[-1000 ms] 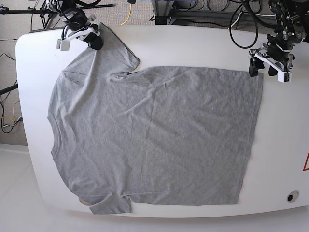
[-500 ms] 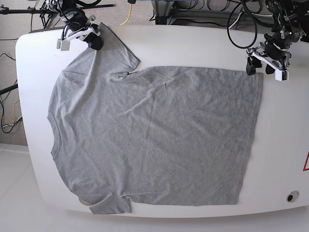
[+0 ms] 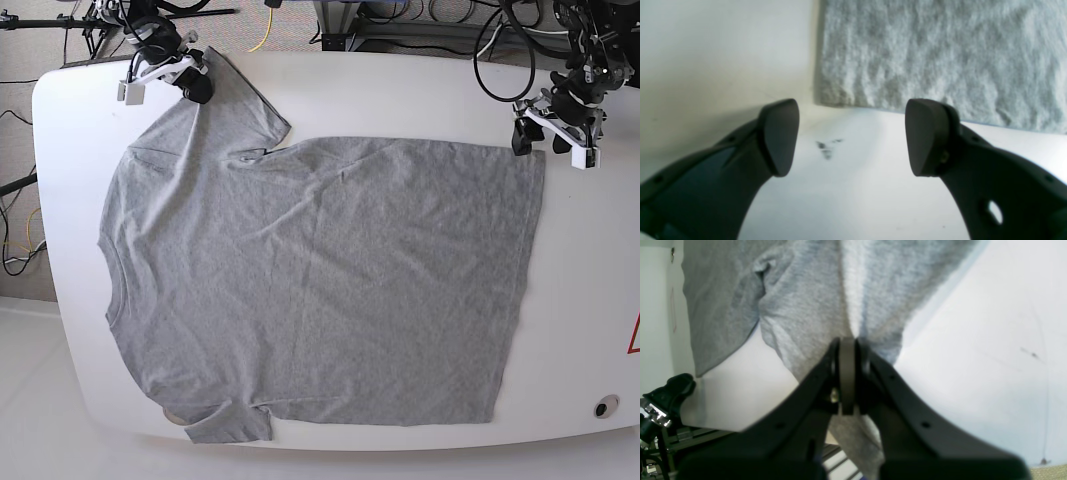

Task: Fold the T-shirt properly
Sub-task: 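Lower the left gripper onto the grey shirt's hem corner and close it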

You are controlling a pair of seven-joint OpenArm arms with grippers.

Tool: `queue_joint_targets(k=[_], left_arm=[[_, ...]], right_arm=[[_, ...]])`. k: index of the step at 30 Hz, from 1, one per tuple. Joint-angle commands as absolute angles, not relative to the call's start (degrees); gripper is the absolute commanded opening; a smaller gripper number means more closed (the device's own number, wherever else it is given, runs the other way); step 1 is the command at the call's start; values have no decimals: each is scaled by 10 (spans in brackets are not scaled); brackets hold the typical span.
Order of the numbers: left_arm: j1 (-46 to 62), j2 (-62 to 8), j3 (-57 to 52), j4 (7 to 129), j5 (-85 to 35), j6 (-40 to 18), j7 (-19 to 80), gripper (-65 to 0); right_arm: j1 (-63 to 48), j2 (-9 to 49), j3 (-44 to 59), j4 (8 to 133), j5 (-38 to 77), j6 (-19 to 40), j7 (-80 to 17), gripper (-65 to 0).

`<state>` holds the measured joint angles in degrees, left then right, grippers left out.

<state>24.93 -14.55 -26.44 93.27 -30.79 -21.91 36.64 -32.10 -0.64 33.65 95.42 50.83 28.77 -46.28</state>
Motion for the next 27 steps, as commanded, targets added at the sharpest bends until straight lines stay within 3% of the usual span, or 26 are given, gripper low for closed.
queue_joint_targets(k=[1,15,19,21,27], left_arm=[[249,-150,-261,936,-318,-222,357,-197],[237,-143,-234,901,-315,-221,347,-200],[235,-142,-239,898,-315,-222,343,-248],[237,-140,-248,908,-320,-220,329,-321],[237,-140,-248,914,-320,-220,335,-308]], right_arm=[[-327,-3,337,962,508,290,-461,-650],[-325,-3,336,964,512,291,-460,-650],[-325,-3,335,964,511,292,-460,-650],[-325,-3,336,963,509,290,-459,-648],[-324,-3,336,963,509,290,-459,-647]])
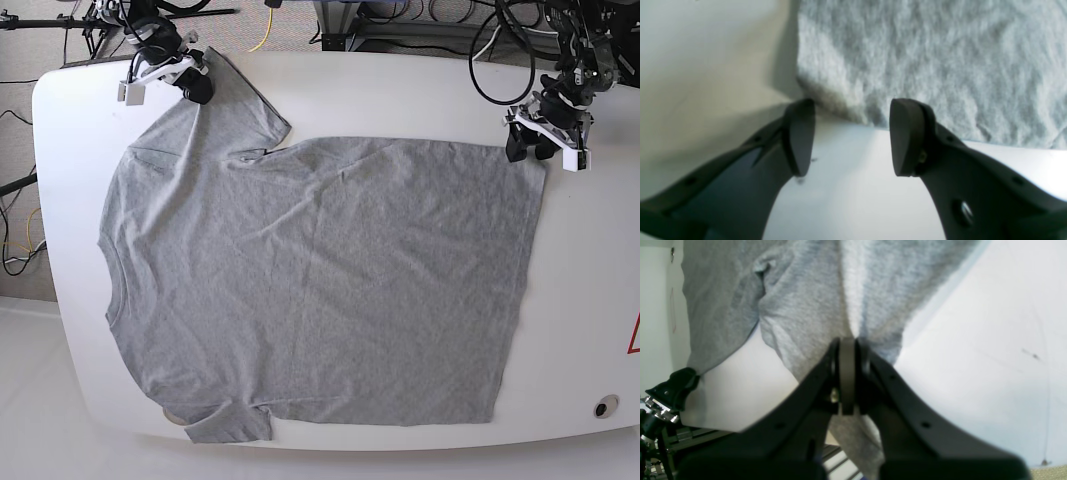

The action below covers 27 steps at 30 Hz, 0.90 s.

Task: Fold the T-shirt properly
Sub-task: 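Lower the left gripper onto the grey shirt's hem corner and close it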

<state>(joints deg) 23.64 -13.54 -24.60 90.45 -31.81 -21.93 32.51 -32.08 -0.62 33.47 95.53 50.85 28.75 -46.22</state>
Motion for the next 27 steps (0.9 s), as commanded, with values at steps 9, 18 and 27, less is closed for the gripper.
queue_joint_targets(k=[9,18,27], left_arm=[[238,-142,-261,923,-325,-224,352,-298],[237,-142,-266,915,-323,-229,351,-236],[234,-142,-264,911,-322,-232,342,-403]], right_arm=[[-323,-3,336,964,510,289,-458,-647],[-324,-4,339,961,509,290,-457,-650],[-322,-3,339,964,510,290,-457,-650]])
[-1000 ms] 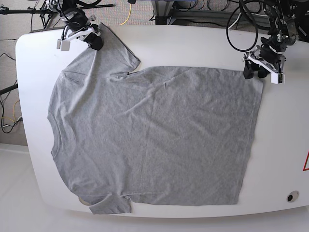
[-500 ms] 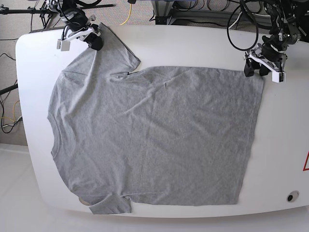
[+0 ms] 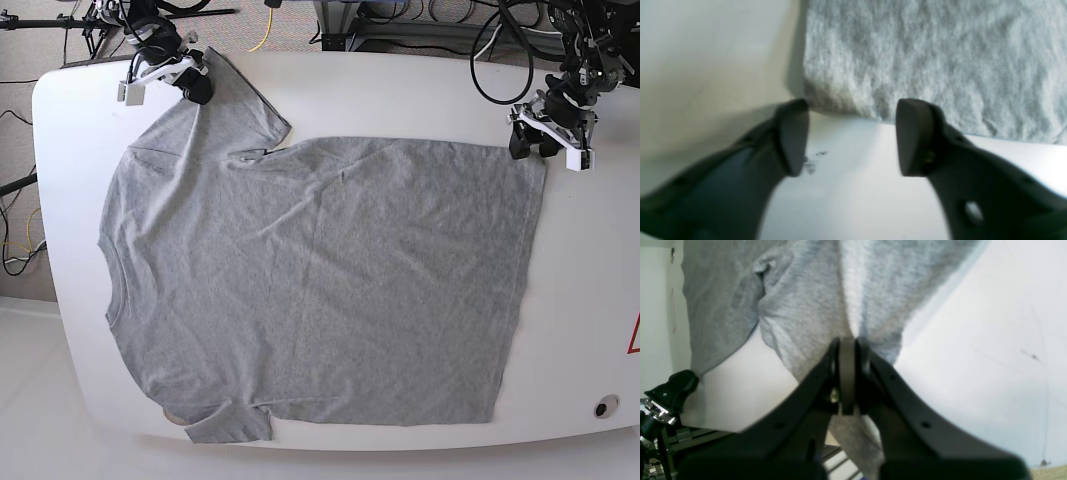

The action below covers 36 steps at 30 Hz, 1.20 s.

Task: Fold the T-shirt properly
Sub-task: 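Lower the left gripper onto the grey shirt's hem corner and close it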

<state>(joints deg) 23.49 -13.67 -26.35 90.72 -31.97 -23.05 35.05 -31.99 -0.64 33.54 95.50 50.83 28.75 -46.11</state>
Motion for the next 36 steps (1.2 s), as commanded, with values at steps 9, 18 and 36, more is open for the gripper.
queue_joint_targets(k=[9,18,36], left_arm=[[227,-141,-258,905,-319,-223,328,-613],[225,-143,-253,900,-320,-223,328,-650],[222,-149,-253,897,-350,-227,343,-649]], right_arm=[[-320,-4,340,964,509,290,-456,-650],[-319,-5,339,964,507,287,-456,-650],[-316,-5,337,963,503,286,-458,-650]])
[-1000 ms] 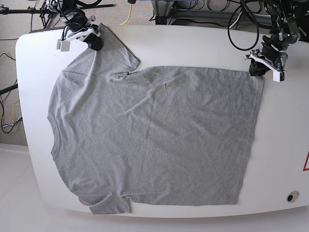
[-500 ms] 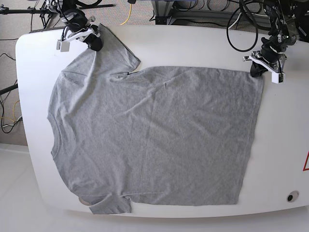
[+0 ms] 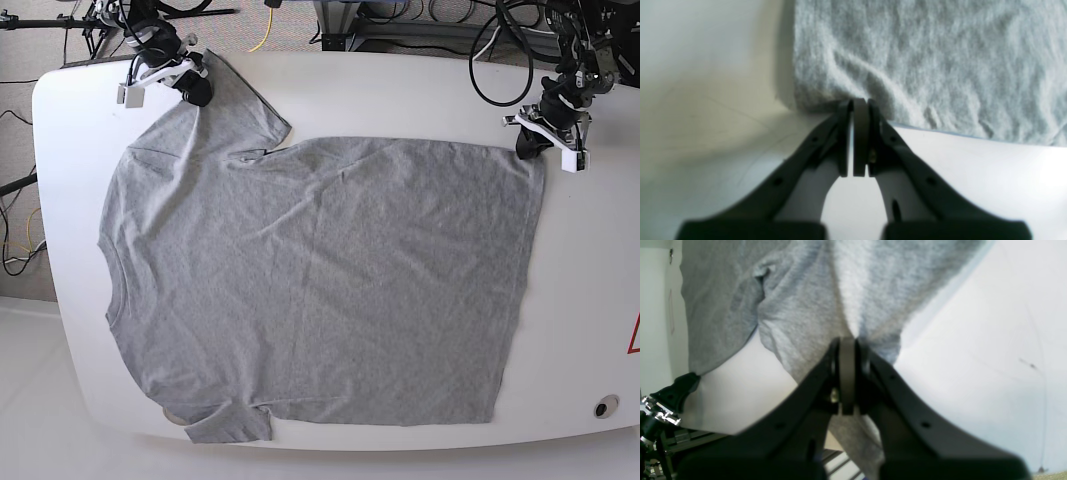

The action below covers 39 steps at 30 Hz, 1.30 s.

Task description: Fold the T-shirt properly

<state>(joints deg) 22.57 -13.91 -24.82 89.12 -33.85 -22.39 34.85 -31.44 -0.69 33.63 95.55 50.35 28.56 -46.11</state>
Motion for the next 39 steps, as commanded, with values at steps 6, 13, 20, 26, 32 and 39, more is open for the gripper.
queue_joint_targets(k=[6,13,20,26,32,39], left_arm=[[219,-150,-253,896,-351,-227,346,-650],[208,-152,-251,888,-339,-229,338,-570],[213,-153,-250,888,-340,-227,333,-503],[233,-154,-256,897,-342,-226,343,-622],[269,-154,-254,916,-341,-230,330,-650],[306,-154,-257,951,-342,-232,326,-650]], right_arm=[[-317,-4,337,963,503,287,-458,-650],[-320,-3,338,961,499,287,-459,-650],[-328,0,340,964,499,284,-456,-650],[-334,1,341,969,500,284,-456,-650],[-341,0,341,982,498,301,-459,-650],[-356,0,344,1026,494,312,-459,-650]])
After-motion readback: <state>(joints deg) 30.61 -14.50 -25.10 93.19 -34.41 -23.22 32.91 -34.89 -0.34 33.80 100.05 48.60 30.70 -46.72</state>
